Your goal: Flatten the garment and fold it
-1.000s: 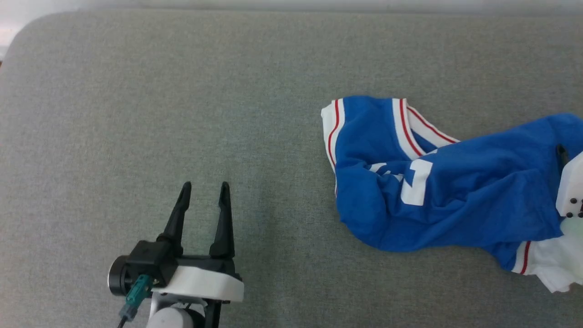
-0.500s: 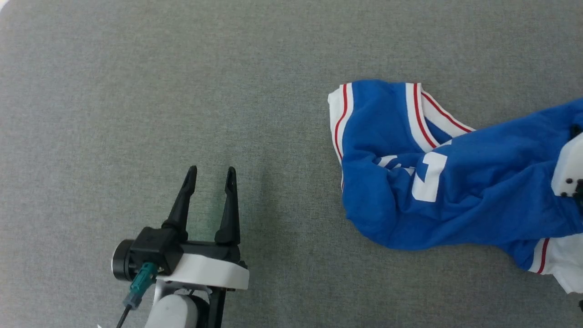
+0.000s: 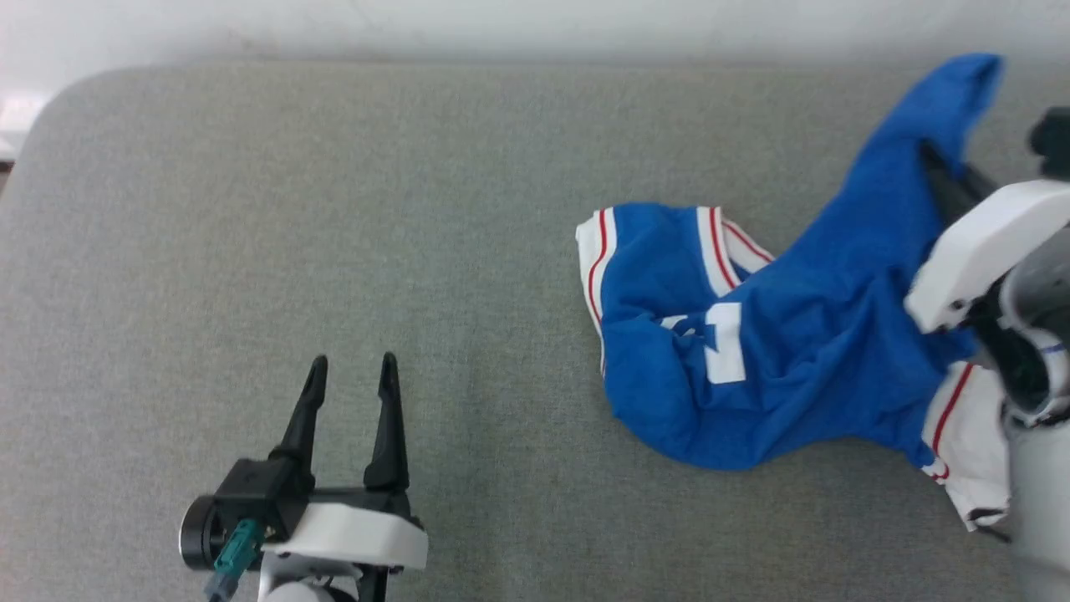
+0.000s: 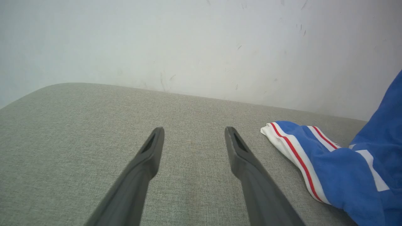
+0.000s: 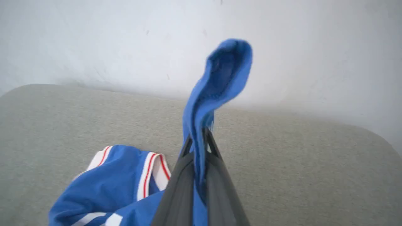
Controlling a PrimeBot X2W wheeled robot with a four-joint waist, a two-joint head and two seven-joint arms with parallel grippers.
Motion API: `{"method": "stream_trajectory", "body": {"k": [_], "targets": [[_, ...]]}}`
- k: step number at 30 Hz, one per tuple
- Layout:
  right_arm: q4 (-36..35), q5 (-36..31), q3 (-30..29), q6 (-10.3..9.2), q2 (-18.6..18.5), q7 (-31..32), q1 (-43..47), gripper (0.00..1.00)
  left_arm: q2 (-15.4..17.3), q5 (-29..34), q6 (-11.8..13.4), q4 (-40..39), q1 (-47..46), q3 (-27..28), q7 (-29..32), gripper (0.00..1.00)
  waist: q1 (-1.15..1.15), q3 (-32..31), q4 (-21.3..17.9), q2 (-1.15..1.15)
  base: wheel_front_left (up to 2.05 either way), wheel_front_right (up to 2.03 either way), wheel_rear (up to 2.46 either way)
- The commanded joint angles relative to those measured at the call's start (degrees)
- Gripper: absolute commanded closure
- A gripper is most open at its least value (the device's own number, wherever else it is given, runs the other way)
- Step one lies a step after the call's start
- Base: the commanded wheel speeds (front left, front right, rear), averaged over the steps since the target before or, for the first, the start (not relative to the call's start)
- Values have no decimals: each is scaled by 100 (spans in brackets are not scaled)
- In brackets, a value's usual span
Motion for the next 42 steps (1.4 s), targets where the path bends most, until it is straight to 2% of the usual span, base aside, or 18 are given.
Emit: {"method": "stream_trajectory", "body": {"k": [1, 7, 11, 16, 20, 21, 22, 23, 24, 27, 30, 34, 38, 42], "targets": [[-95, 115, 67, -11, 38, 68, 121, 100, 11, 23, -2, -4, 66, 34, -27, 0, 1, -418, -190, 0, 0, 0, 0], [-1625, 1495, 888, -11, 202, 1503, 1118, 100, 40, -22, 0, -13, 379, 122, -27, 0, 1, -765, -355, 0, 0, 0, 0], [-2411, 2053, 1239, -11, 23, 2407, 1962, 100, 49, -39, -21, -31, 472, 124, -27, 0, 1, -852, -420, 0, 0, 0, 0], [-2631, 2364, 1597, -11, -302, 3157, 3121, 100, 51, -44, -55, 0, 506, 78, -27, 0, 1, -908, -402, 0, 0, 0, 0], [-2394, 2410, 1828, -11, -445, 3243, 3712, 100, 55, -53, -89, 44, 520, 33, -27, 0, 1, -924, -353, 0, 0, 0, 0], [-2286, 2383, 1865, -11, -427, 3174, 3795, 89, 56, -54, -95, 59, 519, 23, -27, 0, 1, -932, -341, 0, 0, 0, 0], [-2190, 2269, 1925, -11, -451, 3073, 3831, 64, 58, -57, -102, 79, 519, 10, -27, 0, 1, -943, -323, 0, 0, 0, 0], [-2101, 2118, 2031, -11, -513, 2946, 3831, 17, 60, -60, -108, 99, 519, -3, -27, 0, 1, -956, -309, 0, 0, 0, 0], [-2003, 2004, 2121, -11, -543, 2814, 3835, 0, 63, -63, -113, 118, 520, -14, -27, 0, 1, -974, -297, 0, 0, 0, 0], [-1856, 1896, 2221, -11, -436, 2328, 3718, 0, 84, -79, -118, 148, 539, -24, -22, 0, 1, -1023, -277, 0, 0, 0, 0], [-1874, 1852, 1761, -11, -125, 1719, 3426, 0, 112, -97, -94, 119, 578, 2, -22, 0, 1, -1029, -306, 0, 0, 0, 0], [-1918, 1401, 657, -11, 178, 893, 2855, 0, 122, -93, -60, 32, 555, 6, -23, 0, 1, -882, -366, 0, 0, 0, 0], [-1738, 551, -481, -11, 103, 424, 2497, 0, 110, -79, -45, -40, 444, -46, -23, 0, 1, -651, -393, 0, 0, 0, 0], [-1302, -111, -1300, -11, -7, 265, 2425, 0, 103, -55, -36, -73, 297, -93, -24, 0, 1, -343, -423, 0, 0, 0, 0]]}}
